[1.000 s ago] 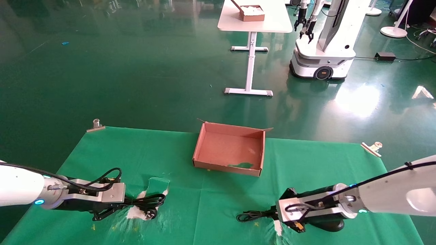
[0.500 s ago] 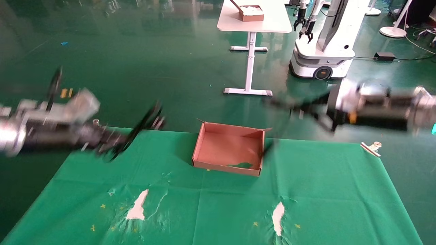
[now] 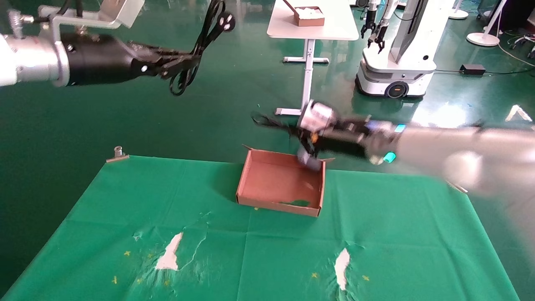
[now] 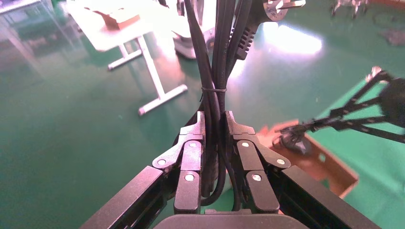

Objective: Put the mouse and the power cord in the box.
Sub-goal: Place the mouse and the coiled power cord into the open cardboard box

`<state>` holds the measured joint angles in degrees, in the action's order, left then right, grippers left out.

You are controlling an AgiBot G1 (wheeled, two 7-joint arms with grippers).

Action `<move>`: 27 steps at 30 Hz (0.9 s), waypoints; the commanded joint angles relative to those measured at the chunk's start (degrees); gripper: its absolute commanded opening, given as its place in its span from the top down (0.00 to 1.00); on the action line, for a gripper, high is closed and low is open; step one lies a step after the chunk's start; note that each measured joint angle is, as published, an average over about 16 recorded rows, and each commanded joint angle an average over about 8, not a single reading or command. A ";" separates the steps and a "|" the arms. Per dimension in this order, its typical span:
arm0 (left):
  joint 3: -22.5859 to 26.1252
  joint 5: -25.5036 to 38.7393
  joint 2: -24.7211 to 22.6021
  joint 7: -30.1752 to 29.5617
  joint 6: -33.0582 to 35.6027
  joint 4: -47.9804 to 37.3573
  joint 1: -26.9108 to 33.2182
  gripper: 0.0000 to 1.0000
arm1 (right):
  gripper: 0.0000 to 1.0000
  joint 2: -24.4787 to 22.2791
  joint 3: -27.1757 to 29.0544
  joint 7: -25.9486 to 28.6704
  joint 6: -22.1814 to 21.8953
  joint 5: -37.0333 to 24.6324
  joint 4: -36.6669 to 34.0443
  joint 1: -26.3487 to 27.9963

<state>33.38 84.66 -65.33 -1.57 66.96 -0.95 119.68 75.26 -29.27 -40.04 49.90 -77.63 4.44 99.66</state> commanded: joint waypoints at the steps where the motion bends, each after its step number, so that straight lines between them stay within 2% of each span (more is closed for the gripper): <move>1: 0.21 0.30 0.40 0.11 0.29 0.23 0.22 1.00 | 1.00 2.19 0.04 -0.57 -5.04 -0.04 -1.74 -1.80; 4: 0.81 1.18 1.13 0.94 3.02 0.26 -0.75 1.00 | 1.00 2.78 -0.39 -0.41 -7.53 -0.23 -0.81 -4.26; 5: 0.98 1.44 1.25 1.29 3.83 0.34 -1.11 1.00 | 0.98 2.83 -0.53 -0.16 -7.88 -0.21 -0.39 -4.99; 6: 1.14 1.68 1.27 1.71 4.48 0.46 -1.46 1.00 | 0.92 2.85 -0.67 0.17 -8.10 -0.17 -0.02 -5.64; 12: 2.18 3.20 -0.44 6.02 4.65 2.50 -3.39 1.00 | 0.17 2.83 -1.66 2.90 -8.98 0.23 1.57 -7.92; 13: 2.54 3.72 -1.11 7.17 3.97 3.04 -3.76 1.00 | 0.06 2.81 -1.83 3.34 -9.12 0.32 1.79 -8.01; 14: 2.95 4.32 -1.88 8.42 3.08 3.58 -4.15 1.00 | 0.00 2.78 -1.96 3.76 -9.26 0.46 2.02 -8.02; 18: 4.82 7.13 -6.06 13.77 -2.88 5.40 -5.99 1.00 | 0.00 2.58 -2.00 5.25 -9.75 1.62 2.60 -7.73; 21: 5.84 8.70 -9.59 17.17 -10.06 6.43 -7.63 1.00 | 0.00 2.27 -1.58 5.99 -10.02 2.90 2.55 -7.27; 27: 7.17 8.56 -13.15 19.33 -22.59 11.89 -12.40 1.00 | 0.00 0.73 -0.69 5.38 -9.02 4.81 1.59 -6.02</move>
<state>41.45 93.06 -77.72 17.11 47.32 11.75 107.34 75.21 -29.88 -35.07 41.62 -72.87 6.38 94.23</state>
